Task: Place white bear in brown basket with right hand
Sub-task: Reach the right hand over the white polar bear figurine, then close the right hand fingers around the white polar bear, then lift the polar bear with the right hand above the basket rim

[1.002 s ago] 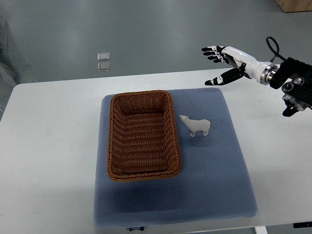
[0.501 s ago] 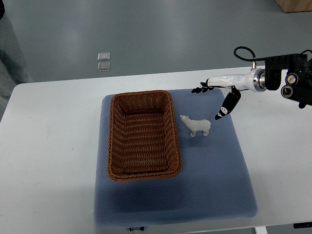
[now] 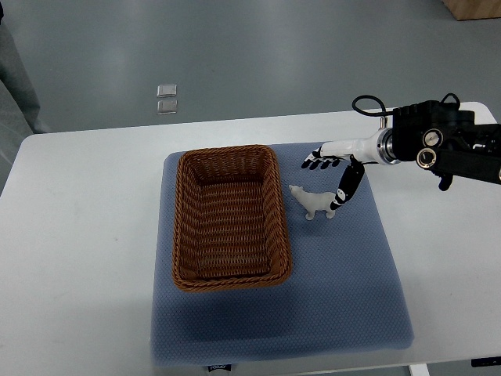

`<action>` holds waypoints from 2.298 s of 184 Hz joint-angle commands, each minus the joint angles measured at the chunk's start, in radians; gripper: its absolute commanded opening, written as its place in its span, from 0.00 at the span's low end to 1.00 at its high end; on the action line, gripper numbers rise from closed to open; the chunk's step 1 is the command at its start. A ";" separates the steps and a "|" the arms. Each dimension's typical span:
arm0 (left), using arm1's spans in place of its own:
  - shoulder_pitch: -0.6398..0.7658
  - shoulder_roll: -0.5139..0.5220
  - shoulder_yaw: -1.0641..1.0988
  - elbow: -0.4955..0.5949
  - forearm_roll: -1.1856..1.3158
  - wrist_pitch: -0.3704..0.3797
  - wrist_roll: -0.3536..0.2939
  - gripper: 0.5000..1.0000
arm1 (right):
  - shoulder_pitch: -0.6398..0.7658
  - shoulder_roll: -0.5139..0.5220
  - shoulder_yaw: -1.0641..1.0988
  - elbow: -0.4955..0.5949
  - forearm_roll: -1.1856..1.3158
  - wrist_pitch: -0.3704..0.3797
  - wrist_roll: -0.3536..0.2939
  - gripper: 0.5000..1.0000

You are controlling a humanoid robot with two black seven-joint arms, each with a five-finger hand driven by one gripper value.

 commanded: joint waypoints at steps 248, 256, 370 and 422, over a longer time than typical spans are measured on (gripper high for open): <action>0.000 0.000 0.000 0.000 0.000 0.000 0.000 1.00 | -0.051 0.065 -0.032 -0.010 -0.157 -0.083 0.001 0.59; 0.000 0.000 0.000 0.000 0.000 0.000 0.000 1.00 | -0.051 0.065 -0.032 -0.010 -0.157 -0.083 0.001 0.59; 0.000 0.000 0.000 0.000 0.000 0.000 0.000 1.00 | -0.050 0.067 -0.032 -0.010 -0.160 -0.061 0.001 0.00; 0.000 0.000 0.000 0.000 0.000 0.000 0.000 1.00 | -0.037 0.042 -0.030 -0.012 -0.158 -0.061 0.001 0.00</action>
